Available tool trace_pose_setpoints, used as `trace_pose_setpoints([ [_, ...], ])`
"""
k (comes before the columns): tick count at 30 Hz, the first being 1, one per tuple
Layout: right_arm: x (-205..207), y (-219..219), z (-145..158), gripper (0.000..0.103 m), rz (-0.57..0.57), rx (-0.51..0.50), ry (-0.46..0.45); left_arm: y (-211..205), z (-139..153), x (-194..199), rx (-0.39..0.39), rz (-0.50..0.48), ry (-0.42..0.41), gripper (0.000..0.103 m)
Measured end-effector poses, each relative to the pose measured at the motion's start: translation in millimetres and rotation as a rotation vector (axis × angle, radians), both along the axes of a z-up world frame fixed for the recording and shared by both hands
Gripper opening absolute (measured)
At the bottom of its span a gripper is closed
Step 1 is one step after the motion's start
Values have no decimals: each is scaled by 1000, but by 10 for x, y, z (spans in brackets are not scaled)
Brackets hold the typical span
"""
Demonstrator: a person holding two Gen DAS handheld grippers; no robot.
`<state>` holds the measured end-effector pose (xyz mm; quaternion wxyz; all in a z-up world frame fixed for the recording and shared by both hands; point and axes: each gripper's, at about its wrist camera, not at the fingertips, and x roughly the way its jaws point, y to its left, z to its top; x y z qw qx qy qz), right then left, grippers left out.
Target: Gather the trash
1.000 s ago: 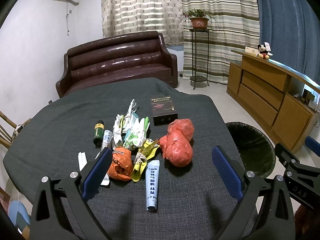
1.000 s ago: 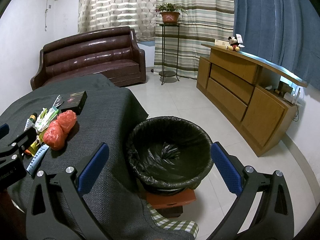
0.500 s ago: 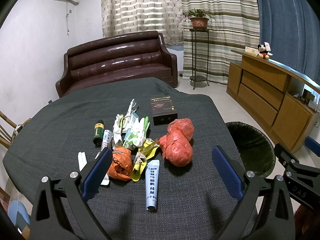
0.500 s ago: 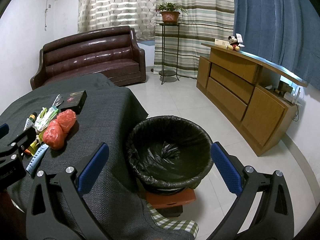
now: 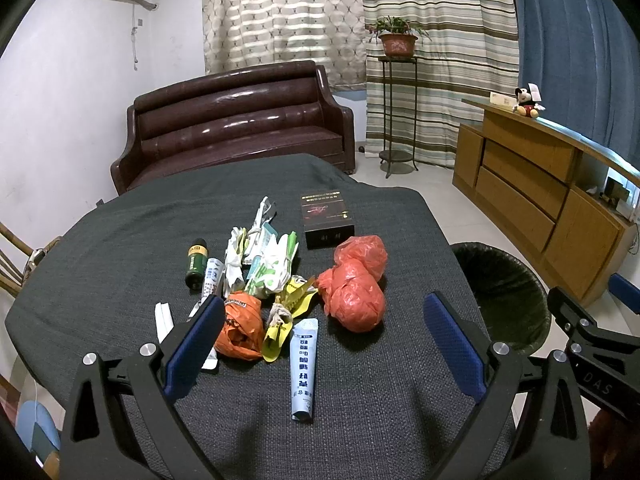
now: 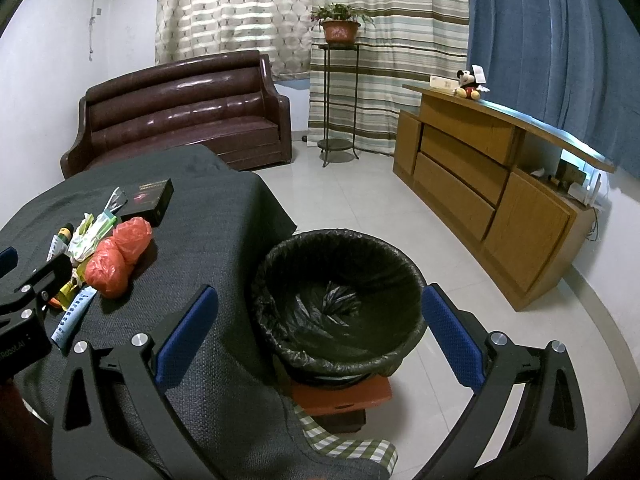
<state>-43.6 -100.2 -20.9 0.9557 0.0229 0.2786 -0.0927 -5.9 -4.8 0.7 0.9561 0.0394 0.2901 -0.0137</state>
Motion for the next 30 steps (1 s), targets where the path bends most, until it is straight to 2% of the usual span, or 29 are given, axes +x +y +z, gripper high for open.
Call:
trace_pose_setpoints([
  [11,17,-15,25,99,0,-1,5,-4,1,0,-1,-1,2,97],
  [13,15,-22,31,99,-3,-1,6,20,-111,33,-2,-2,6,97],
  [21,-14,-4,-253,98,-1,5,34,84,-146,24,-20,-4,31,96],
  [24,2,44,-302,91,16,7,56,181,-94,9,-12,3,25,96],
  [25,-16,67,-328,85,21,4,63,225,-87,-6,-3,13,20,95],
  [30,-45,190,-299,80,51,-7,80,499,-72,-33,15,64,22,93],
])
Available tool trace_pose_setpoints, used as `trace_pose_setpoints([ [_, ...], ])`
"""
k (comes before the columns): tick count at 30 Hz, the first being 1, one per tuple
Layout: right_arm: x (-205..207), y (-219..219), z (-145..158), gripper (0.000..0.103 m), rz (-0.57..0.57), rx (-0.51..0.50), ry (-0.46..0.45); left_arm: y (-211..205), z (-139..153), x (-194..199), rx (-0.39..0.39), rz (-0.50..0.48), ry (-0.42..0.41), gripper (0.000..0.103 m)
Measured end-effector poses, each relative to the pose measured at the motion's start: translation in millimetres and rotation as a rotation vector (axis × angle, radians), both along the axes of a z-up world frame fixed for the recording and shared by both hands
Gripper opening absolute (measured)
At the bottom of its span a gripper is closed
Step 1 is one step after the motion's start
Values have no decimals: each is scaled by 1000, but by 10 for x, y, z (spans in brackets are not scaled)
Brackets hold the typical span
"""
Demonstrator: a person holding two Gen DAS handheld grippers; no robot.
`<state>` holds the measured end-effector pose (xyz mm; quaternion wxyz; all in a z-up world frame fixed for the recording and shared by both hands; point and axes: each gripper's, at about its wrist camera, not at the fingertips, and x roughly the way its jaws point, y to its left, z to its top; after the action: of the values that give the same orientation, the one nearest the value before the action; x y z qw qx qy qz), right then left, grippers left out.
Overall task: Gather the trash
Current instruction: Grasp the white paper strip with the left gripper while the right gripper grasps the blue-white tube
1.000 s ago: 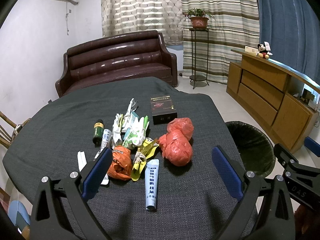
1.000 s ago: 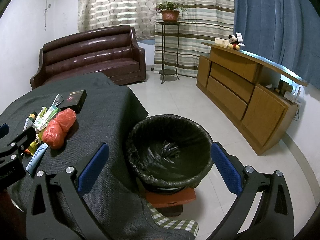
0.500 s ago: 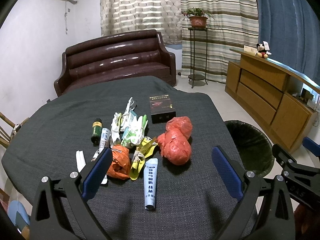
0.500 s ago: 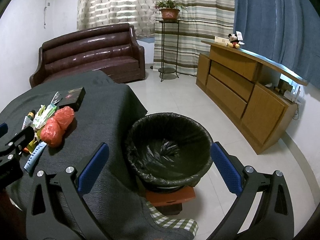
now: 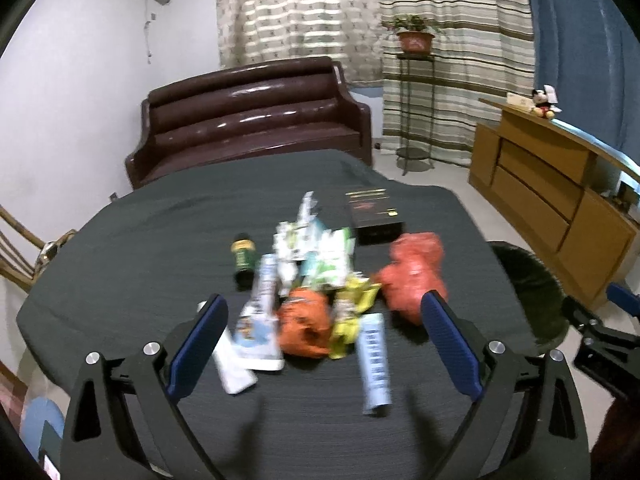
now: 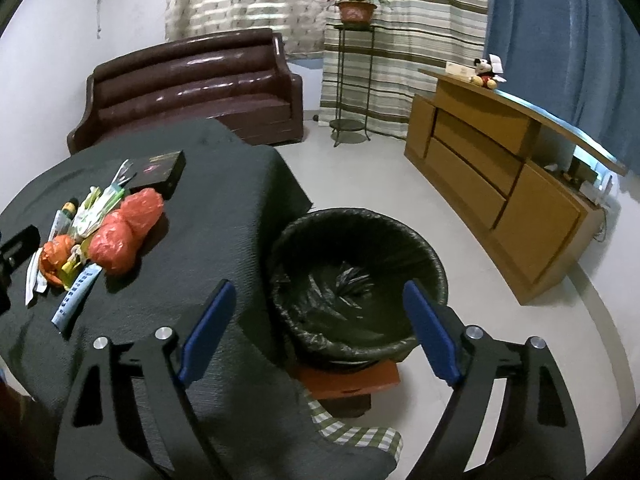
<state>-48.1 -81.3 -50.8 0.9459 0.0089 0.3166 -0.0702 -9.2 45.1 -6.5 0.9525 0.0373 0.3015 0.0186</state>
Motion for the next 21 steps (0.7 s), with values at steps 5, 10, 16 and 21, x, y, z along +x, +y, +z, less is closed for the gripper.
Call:
trace_pose_setpoints([
  [5,-30,145,74,77,34,0,3,314,-57,-46,11,64,22,93],
  [10,-2,327,118,77,65,-1,4,633,-144,-60,-9,133,64,79],
  [16,88,502,170,77,102,-3,17,878,-226,-32,-35,182,115,77],
  [21,230,549,209,77,117,-6,34,908,-278,-19,-41,172,144,77],
])
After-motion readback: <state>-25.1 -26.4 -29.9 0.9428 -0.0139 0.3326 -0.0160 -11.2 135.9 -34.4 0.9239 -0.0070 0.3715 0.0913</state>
